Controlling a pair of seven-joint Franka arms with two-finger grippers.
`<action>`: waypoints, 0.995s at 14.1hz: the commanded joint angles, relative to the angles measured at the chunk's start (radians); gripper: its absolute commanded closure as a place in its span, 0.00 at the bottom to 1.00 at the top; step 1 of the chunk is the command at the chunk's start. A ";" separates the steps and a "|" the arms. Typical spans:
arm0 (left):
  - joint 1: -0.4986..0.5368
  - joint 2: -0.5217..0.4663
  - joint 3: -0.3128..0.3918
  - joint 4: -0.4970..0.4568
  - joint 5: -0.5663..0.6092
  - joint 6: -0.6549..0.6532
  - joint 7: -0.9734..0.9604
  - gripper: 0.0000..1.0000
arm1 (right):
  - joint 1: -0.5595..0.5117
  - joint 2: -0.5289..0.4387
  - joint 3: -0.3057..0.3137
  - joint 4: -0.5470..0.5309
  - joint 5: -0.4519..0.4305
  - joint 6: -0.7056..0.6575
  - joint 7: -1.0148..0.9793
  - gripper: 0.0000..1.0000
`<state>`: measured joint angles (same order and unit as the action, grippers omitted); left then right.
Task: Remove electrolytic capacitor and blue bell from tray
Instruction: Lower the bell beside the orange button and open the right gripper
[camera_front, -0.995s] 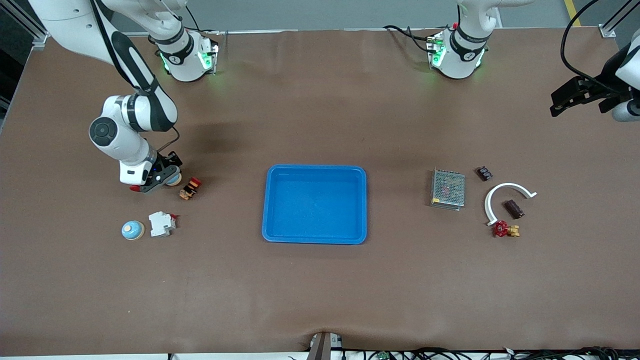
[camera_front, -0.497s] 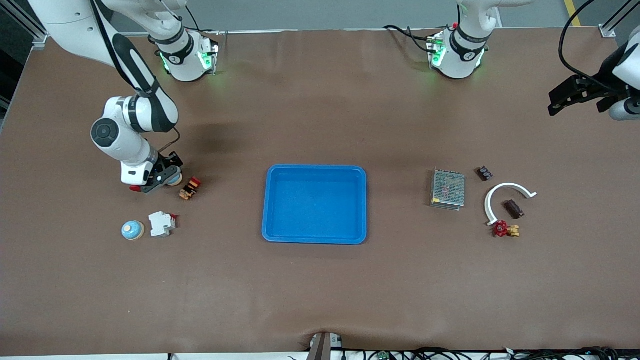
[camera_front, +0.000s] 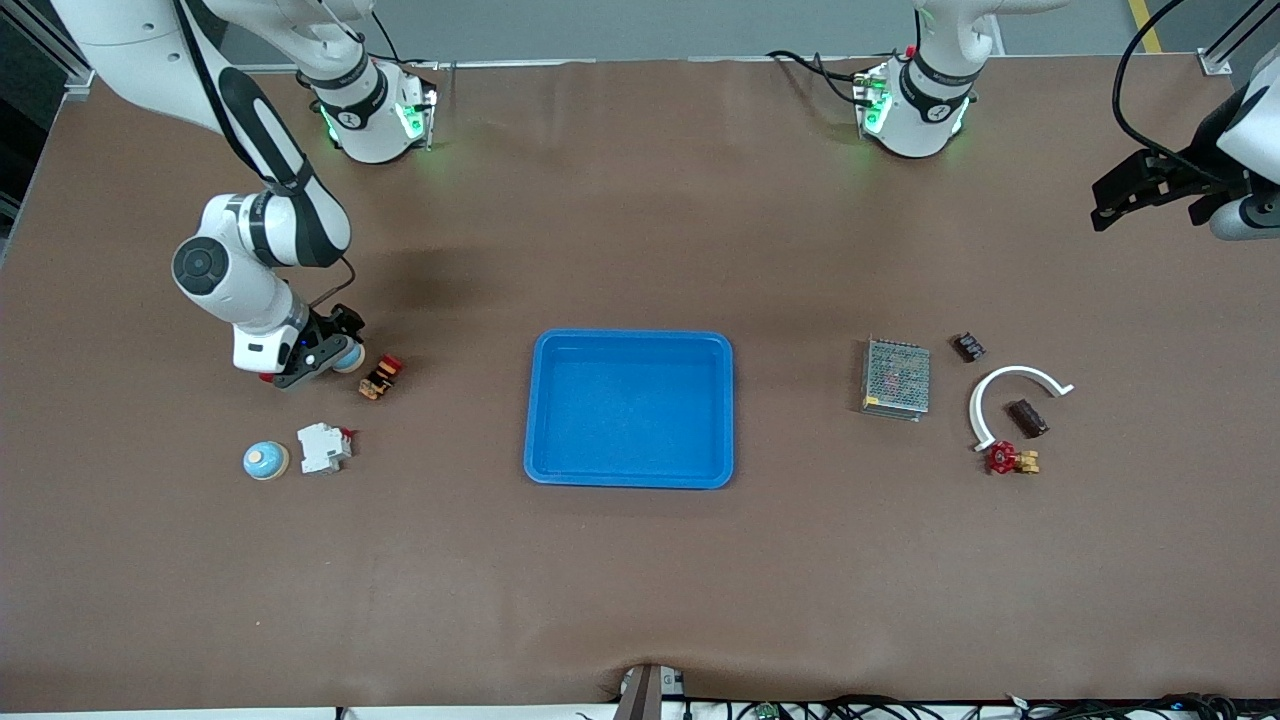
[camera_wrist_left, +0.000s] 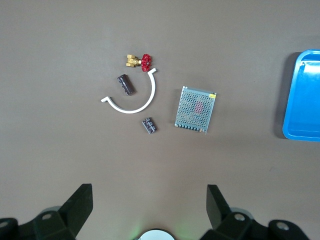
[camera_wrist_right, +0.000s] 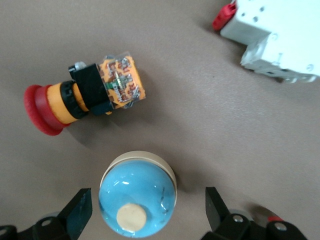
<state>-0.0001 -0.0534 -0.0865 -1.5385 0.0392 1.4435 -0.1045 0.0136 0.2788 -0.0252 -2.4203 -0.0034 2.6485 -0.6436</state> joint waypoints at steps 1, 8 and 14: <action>0.006 -0.022 0.002 -0.003 -0.022 -0.006 0.019 0.00 | -0.004 -0.055 0.014 0.105 -0.001 -0.225 0.106 0.00; 0.006 -0.029 0.002 -0.002 -0.021 -0.031 0.019 0.00 | 0.083 -0.066 0.015 0.597 -0.004 -0.905 0.456 0.00; 0.011 -0.014 0.010 0.037 -0.019 -0.034 0.016 0.00 | 0.092 -0.087 0.004 1.035 -0.012 -1.407 0.582 0.00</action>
<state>0.0023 -0.0654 -0.0795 -1.5329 0.0392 1.4239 -0.1045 0.1181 0.1857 -0.0146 -1.4967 -0.0043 1.3450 -0.0839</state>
